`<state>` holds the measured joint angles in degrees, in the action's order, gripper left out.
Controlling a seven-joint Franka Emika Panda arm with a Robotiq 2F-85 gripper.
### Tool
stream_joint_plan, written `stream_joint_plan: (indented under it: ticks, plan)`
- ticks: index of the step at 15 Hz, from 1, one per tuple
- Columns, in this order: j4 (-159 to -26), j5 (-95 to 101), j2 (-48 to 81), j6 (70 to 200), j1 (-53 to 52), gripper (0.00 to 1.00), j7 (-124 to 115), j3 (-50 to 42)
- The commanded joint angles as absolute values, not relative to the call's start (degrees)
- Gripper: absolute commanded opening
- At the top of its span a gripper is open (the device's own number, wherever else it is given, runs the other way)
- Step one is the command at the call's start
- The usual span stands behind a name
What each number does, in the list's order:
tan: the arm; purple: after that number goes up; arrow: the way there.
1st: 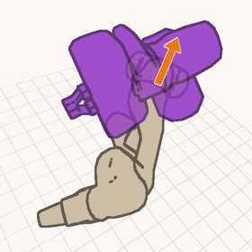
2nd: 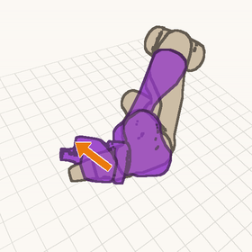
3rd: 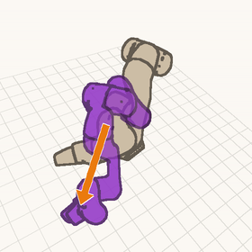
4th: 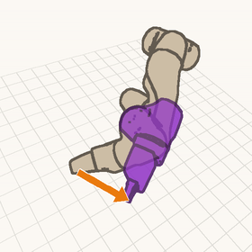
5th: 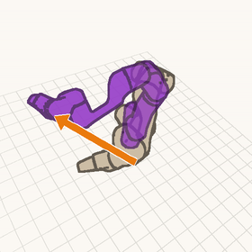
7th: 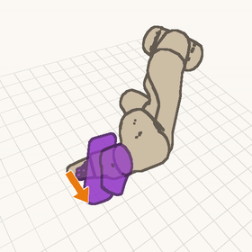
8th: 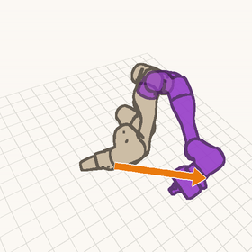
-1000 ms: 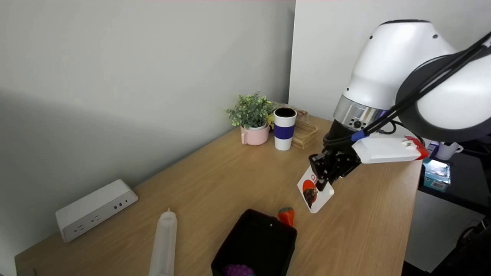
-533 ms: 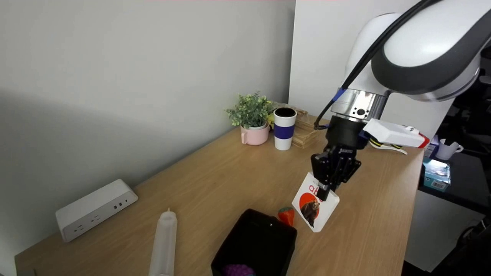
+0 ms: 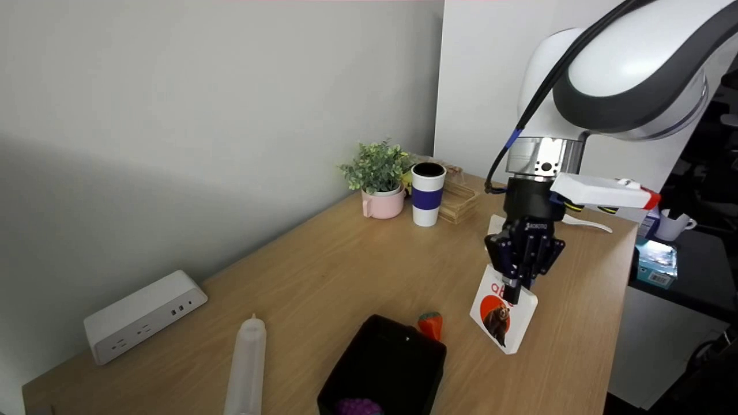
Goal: Remove the things from the black box and put them on the table
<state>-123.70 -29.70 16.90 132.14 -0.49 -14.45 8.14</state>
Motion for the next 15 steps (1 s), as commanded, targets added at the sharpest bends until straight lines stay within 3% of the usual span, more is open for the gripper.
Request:
stream_joint_plan:
  ticks: [1, 15]
  plan:
    - [-122.6, -23.4, 16.5, 130.5, -3.6, 0.03, -19.6, 5.8]
    - [-107.7, -12.9, 31.4, 131.9, -6.7, 0.03, -23.7, 2.8]
